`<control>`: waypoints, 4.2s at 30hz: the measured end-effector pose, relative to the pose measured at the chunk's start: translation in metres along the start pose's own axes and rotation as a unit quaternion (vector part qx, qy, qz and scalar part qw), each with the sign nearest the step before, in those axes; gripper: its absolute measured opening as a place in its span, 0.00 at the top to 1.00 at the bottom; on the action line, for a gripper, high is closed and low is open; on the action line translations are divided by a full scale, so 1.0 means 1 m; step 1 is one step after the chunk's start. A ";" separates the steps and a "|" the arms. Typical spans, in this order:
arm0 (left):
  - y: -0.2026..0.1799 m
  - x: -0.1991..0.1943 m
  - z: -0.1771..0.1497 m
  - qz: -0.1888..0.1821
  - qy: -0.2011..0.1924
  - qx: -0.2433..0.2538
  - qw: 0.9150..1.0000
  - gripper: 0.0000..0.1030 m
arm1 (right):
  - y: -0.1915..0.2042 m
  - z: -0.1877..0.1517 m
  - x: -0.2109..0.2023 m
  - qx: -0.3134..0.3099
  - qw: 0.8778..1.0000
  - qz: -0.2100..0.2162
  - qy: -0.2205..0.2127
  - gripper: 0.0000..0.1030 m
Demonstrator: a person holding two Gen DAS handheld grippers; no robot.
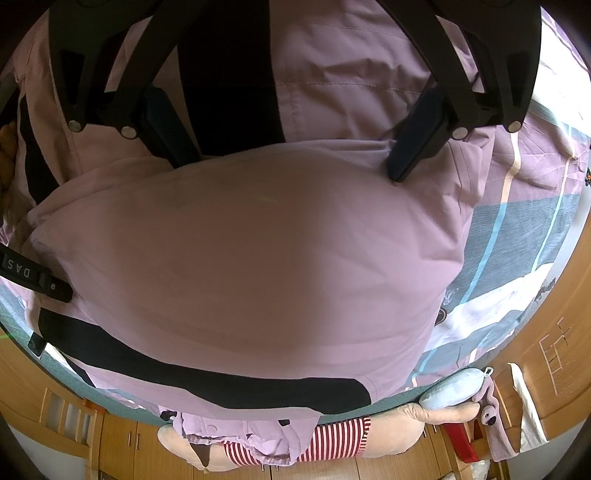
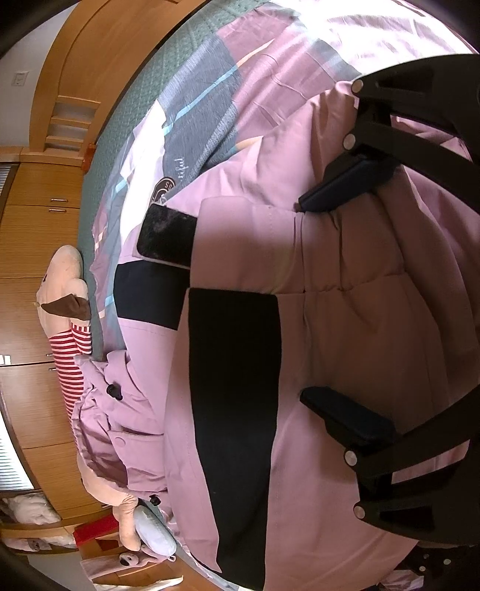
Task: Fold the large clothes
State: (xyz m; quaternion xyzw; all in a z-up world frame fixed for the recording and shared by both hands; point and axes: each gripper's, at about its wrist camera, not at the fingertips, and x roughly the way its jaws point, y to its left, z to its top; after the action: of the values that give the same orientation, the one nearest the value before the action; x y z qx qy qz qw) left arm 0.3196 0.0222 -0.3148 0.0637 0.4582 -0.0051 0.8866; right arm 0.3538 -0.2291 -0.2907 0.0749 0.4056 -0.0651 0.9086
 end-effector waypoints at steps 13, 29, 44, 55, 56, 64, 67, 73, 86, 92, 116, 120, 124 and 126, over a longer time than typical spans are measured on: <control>0.002 0.002 0.001 -0.004 -0.008 -0.012 1.000 0.02 | 0.052 0.044 -0.023 -0.034 0.998 0.007 -0.058 0.07; 0.005 -0.023 0.002 0.027 -0.021 -0.030 0.999 0.02 | 0.063 0.032 -0.038 -0.076 0.994 0.021 -0.072 0.03; 0.039 -0.028 -0.007 0.018 0.022 -0.066 0.997 0.02 | 0.054 -0.001 -0.055 -0.137 0.991 0.006 0.005 0.02; 0.032 -0.006 -0.008 0.055 0.029 -0.049 0.997 0.02 | 0.087 0.102 -0.060 -0.109 0.991 0.078 0.004 0.03; 0.035 -0.004 -0.008 0.049 0.029 -0.055 0.997 0.02 | 0.096 0.125 -0.044 -0.106 0.992 0.071 0.003 0.03; 0.030 -0.001 -0.010 0.050 0.024 -0.062 0.997 0.02 | 0.119 0.231 0.092 -0.033 0.999 -0.015 0.030 0.03; 0.031 0.001 -0.010 0.047 0.026 -0.065 0.996 0.02 | 0.112 0.248 0.137 -0.002 0.998 -0.047 0.041 0.03; 0.032 0.007 -0.006 0.038 0.030 -0.077 0.996 0.02 | 0.097 0.246 0.177 0.066 0.995 0.013 0.072 0.89; 0.030 0.008 -0.007 0.039 0.029 -0.075 0.996 0.02 | 0.075 0.132 -0.078 -0.060 0.974 0.159 -0.151 0.95; 0.034 -0.011 -0.014 0.030 0.033 -0.088 0.995 0.02 | 0.006 0.041 -0.071 -0.028 0.994 0.101 -0.019 0.76; 0.078 -0.074 -0.024 -0.017 0.062 -0.156 0.986 0.02 | 0.200 0.058 -0.098 -0.216 0.975 0.051 0.011 0.87; 0.096 -0.080 -0.025 -0.041 0.059 -0.193 0.979 0.02 | 0.172 0.058 -0.120 -0.205 0.978 0.014 -0.035 0.92; 0.099 -0.085 -0.023 -0.034 0.050 -0.195 0.979 0.02 | 0.136 0.053 -0.158 -0.178 0.980 0.006 -0.087 0.92; 0.101 -0.088 -0.022 -0.037 0.039 -0.202 0.978 0.02 | 0.122 0.037 -0.166 -0.184 0.979 0.030 -0.078 0.92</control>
State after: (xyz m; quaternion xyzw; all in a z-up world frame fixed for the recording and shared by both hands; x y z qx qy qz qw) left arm 0.2573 0.1207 -0.2443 -0.1336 0.4864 0.0569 0.8616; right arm 0.2922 -0.1070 -0.1324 -0.0872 0.3362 0.0323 0.9372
